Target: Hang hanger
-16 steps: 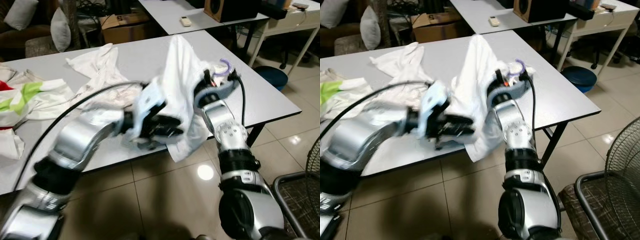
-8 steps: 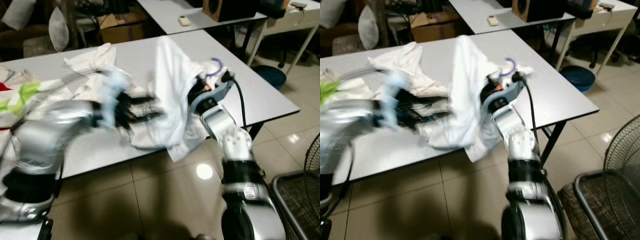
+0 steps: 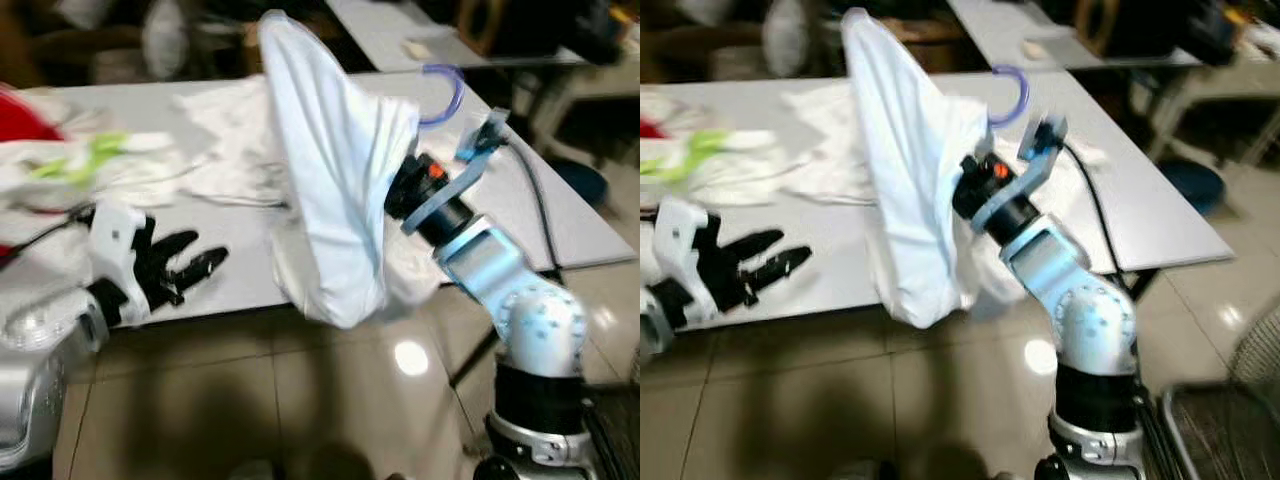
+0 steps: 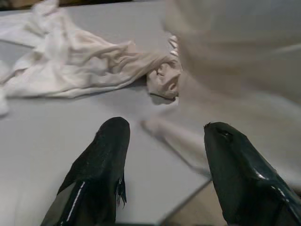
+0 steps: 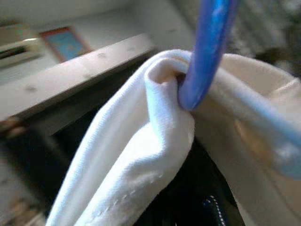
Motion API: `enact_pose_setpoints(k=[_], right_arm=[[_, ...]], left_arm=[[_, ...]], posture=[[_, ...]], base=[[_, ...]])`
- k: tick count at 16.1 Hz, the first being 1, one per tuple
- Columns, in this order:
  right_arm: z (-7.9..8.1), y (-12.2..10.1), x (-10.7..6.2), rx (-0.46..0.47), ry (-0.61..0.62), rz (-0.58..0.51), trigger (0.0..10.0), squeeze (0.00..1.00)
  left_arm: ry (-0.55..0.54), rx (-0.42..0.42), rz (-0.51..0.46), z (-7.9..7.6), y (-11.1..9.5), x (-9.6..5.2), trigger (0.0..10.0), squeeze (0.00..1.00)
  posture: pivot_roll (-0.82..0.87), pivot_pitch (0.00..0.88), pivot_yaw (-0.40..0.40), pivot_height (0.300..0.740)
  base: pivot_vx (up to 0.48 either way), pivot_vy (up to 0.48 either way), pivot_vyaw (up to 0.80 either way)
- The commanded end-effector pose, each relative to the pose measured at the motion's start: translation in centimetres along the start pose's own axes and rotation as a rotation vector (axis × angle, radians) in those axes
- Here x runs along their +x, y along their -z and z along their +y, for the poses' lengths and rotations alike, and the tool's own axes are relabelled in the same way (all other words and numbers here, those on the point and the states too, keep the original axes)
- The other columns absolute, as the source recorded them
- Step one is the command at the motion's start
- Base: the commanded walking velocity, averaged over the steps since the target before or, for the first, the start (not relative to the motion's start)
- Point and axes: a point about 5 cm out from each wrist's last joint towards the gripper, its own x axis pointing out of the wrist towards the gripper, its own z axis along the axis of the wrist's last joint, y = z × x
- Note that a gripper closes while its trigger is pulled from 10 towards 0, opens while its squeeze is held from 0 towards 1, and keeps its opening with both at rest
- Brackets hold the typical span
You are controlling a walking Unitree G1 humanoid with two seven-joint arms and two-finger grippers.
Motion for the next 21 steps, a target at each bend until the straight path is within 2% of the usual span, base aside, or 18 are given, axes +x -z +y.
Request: enact_pose_setpoints(k=[1, 3, 5, 6, 7, 10, 14, 16, 19, 21], right_arm=[[1.5, -1.0, 0.3, -0.009, -0.067, -0.026, 10.0, 0.00], [4.4, -4.0, 1.2, -0.076, -0.173, -0.137, 10.0, 0.00], [5.4, -5.4, 1.4, -0.073, -0.192, -0.189, 10.0, 0.00], [5.7, -5.1, 1.2, -0.076, -0.213, -0.158, 10.0, 0.00], [4.8, -3.5, 0.8, -0.091, -0.170, -0.078, 10.0, 0.00], [3.0, -1.0, -1.1, -0.139, -0.071, 0.038, 10.0, 0.00], [0.6, 0.9, -3.8, -0.155, 0.093, 0.126, 10.0, 0.00], [0.1, 1.7, -4.9, -0.149, 0.116, 0.142, 10.0, 0.00], [-0.9, 2.4, -5.5, -0.158, 0.145, 0.158, 10.0, 0.00], [-1.2, 2.5, -5.9, -0.161, 0.146, 0.153, 10.0, 0.00]], left_arm=[[0.006, 0.010, -0.024, -0.6, -0.6, -0.1, 10.0, 0.00], [0.019, -0.013, -0.020, -1.6, -0.2, 0.2, 10.0, 0.00], [0.014, -0.017, -0.007, -2.0, 0.1, 0.2, 10.0, 0.00], [0.014, -0.023, 0.025, -2.6, 0.6, 0.2, 10.0, 0.00], [0.026, -0.026, 0.039, -3.0, 0.9, 0.1, 10.0, 0.00], [0.098, 0.006, 0.082, -4.6, 1.7, -0.4, 10.0, 0.00], [0.173, 0.007, 0.154, -6.3, 2.9, -1.0, 10.0, 0.00], [0.166, 0.016, 0.159, -6.3, 3.0, -1.0, 10.0, 0.00], [0.144, 0.022, 0.153, -6.1, 2.9, -0.9, 10.0, 0.00], [0.012, 0.035, 0.080, -4.9, 2.3, -0.3, 10.0, 0.00]], posture=[[-0.04, 0.000, -0.010, 0.740], [-0.04, 0.000, -0.017, 0.740], [-0.05, 0.000, -0.023, 0.740], [-0.05, 0.000, -0.028, 0.740], [-0.04, 0.000, -0.031, 0.740], [-0.04, 0.000, -0.041, 0.740], [-0.04, 0.002, -0.055, 0.740], [-0.03, 0.005, -0.063, 0.740], [-0.02, 0.004, -0.069, 0.740], [-0.02, 0.003, -0.075, 0.740]], base=[[0.000, 0.000, 0.80], [0.000, 0.000, 0.80], [0.000, 0.000, 0.80], [0.000, 0.000, 0.80], [0.000, 0.000, 0.80], [0.000, 0.000, 0.80], [0.000, 0.000, 0.80], [0.000, 0.000, 0.80], [0.000, 0.000, 0.80], [0.000, 0.000, 0.80]])
